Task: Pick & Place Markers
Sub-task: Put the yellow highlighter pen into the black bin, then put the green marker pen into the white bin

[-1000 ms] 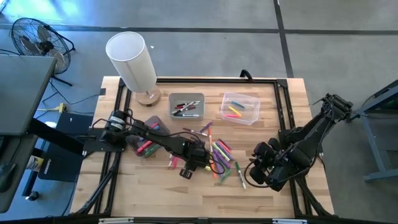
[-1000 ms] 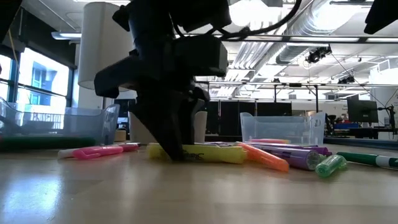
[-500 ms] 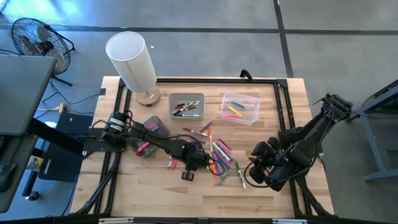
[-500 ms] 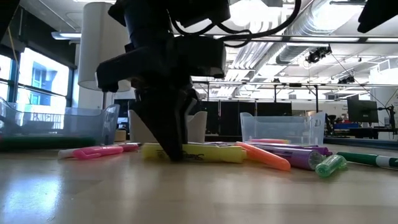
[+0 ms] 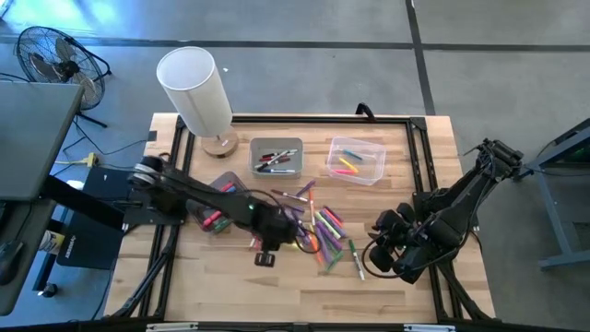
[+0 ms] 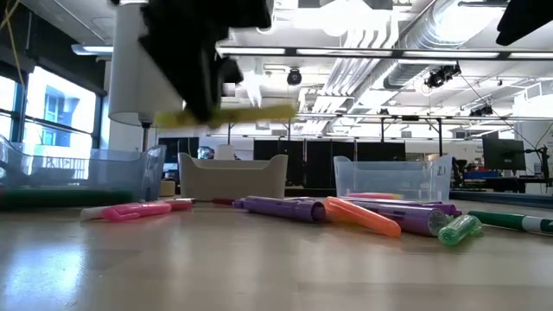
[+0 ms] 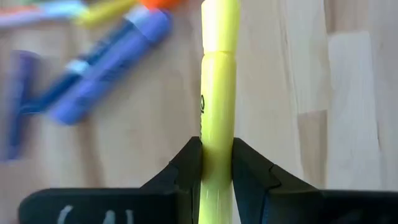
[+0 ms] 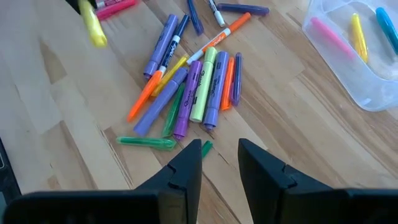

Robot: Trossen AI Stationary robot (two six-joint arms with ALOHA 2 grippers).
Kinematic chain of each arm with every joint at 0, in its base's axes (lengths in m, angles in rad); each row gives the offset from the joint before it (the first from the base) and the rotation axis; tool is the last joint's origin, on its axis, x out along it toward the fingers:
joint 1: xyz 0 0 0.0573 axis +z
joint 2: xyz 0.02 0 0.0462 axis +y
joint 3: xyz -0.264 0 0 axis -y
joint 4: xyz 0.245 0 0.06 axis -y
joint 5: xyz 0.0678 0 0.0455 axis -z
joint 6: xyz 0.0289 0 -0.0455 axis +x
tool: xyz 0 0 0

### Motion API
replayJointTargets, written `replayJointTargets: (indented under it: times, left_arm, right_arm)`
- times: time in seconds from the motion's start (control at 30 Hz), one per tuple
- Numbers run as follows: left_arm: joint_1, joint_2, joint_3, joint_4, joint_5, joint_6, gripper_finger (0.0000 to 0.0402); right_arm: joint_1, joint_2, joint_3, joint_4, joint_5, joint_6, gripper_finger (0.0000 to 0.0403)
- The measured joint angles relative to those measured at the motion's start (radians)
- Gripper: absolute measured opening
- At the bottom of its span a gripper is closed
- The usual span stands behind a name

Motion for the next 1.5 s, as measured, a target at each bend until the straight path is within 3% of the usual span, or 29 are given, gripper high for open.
replayJointTargets:
  times: [0.3,0.6,0.77,1.07,1.13,1.33,1.5]
  left_arm:
    - [0.091,-0.247,-0.053,-0.146,-0.119,-0.070,0.0056]
    - [0.203,-0.590,-0.406,-0.124,-0.155,-0.309,0.0056]
    - [0.211,-0.757,-0.598,-0.151,-0.140,-0.468,0.0056]
    - [0.211,-0.873,-0.790,-0.140,-0.133,-0.631,0.0056]
    - [0.211,-0.873,-0.802,-0.128,-0.135,-0.645,0.0075]
    - [0.211,-0.873,-0.811,-0.138,-0.166,-0.647,0.0185]
    - [0.211,-0.877,-0.805,-0.146,-0.189,-0.640,0.0219]
  right_arm:
    - [-0.050,0.000,0.000,0.008,0.014,0.001,0.0094]
    - [-0.149,0.000,0.000,0.095,0.014,0.001,0.0094]
    - [-0.203,0.000,0.000,0.135,0.012,0.001,0.0094]
    - [-0.278,0.000,0.000,0.186,0.005,0.001,0.0094]
    - [-0.290,0.000,0.000,0.189,0.005,0.000,0.0094]
    - [-0.317,0.000,0.000,0.193,0.005,-0.003,0.0094]
    - [-0.336,0.000,0.000,0.195,0.003,-0.003,0.0094]
